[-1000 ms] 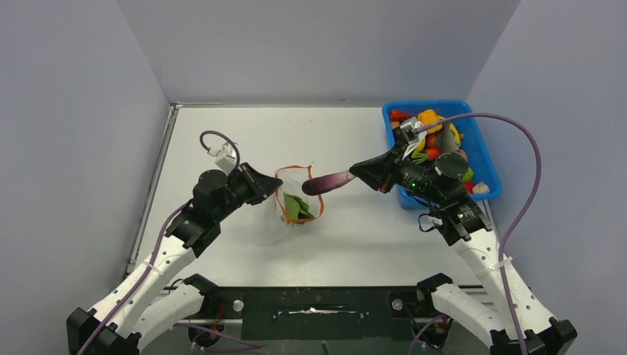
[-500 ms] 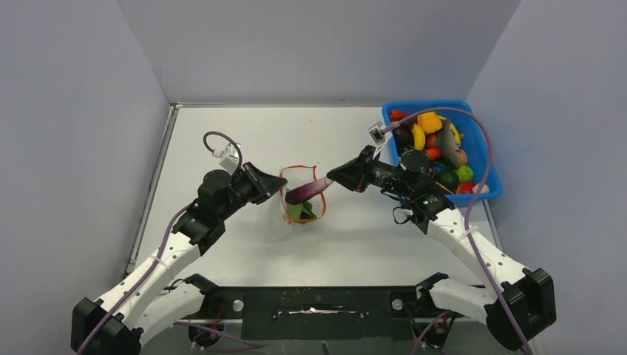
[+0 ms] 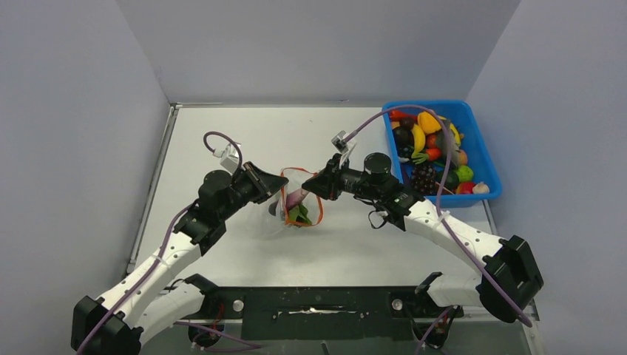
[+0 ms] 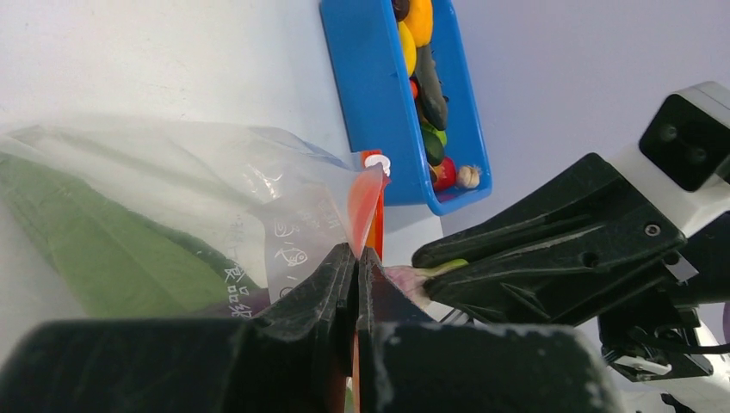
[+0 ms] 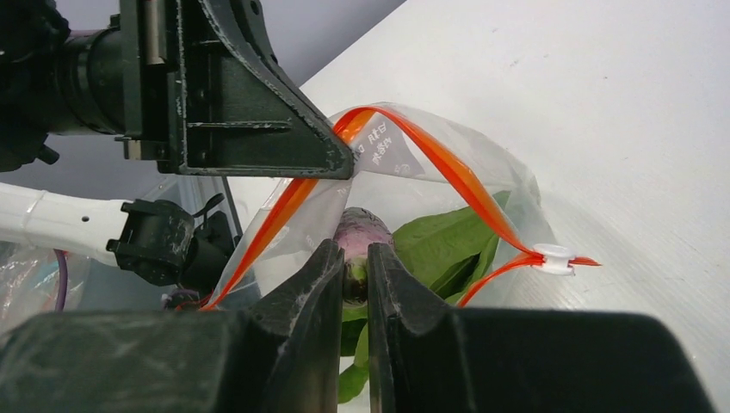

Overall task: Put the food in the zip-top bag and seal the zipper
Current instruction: Place the fake vegetable in the zipper food storage bag.

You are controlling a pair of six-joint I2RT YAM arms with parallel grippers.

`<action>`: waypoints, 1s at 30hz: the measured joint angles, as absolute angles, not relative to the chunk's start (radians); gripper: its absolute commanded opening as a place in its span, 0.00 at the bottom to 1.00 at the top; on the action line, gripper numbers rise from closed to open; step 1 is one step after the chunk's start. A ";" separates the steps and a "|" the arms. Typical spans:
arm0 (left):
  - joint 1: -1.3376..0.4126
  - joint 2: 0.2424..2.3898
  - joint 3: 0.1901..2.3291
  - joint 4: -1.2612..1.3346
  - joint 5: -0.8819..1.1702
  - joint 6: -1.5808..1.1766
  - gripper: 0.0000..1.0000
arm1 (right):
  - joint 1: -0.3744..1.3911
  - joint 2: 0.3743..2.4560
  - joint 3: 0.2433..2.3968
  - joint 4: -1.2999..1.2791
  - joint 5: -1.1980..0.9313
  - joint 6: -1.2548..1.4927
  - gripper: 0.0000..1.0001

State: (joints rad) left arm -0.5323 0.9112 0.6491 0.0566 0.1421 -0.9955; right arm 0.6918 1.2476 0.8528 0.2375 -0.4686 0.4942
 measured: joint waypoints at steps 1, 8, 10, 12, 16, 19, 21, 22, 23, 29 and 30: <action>-0.533 0.911 0.649 0.059 0.141 -0.997 0.00 | 0.696 1.258 0.853 0.244 -0.463 0.497 0.00; -0.535 0.918 0.648 0.067 0.141 -1.008 0.00 | 0.712 1.296 0.850 0.276 -0.423 0.507 0.00; -0.535 0.924 0.648 0.068 0.141 -1.010 0.00 | 0.721 1.299 0.847 0.279 -0.411 0.505 0.00; -0.535 0.927 0.648 0.070 0.141 -1.010 0.00 | 0.726 1.301 0.838 0.284 -0.403 0.505 0.00; -0.535 0.928 0.648 0.071 0.135 -1.010 0.00 | 0.735 1.310 0.828 0.285 -0.399 0.505 0.00; -0.535 0.930 0.648 0.073 0.134 -1.010 0.00 | 0.736 1.327 0.827 0.291 -0.400 0.508 0.00; -0.535 0.934 0.648 0.075 0.135 -1.011 0.00 | 0.738 1.338 0.822 0.296 -0.400 0.510 0.00; -0.535 0.937 0.648 0.078 0.135 -1.011 0.00 | 0.740 1.342 0.818 0.297 -0.400 0.511 0.00; -0.535 0.941 0.648 0.081 0.135 -1.012 0.00 | 0.743 1.346 0.816 0.297 -0.400 0.511 0.00; -0.536 0.953 0.648 0.092 0.135 -1.016 0.00 | 0.753 1.361 0.816 0.297 -0.397 0.505 0.03; -0.536 0.953 0.648 0.094 0.135 -1.016 0.00 | 0.754 1.362 0.816 0.297 -0.395 0.504 0.04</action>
State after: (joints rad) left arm -0.5358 0.9531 0.6476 0.0944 0.1349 -1.0164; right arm 0.7544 1.3617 0.8158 0.2970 -0.3954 0.5041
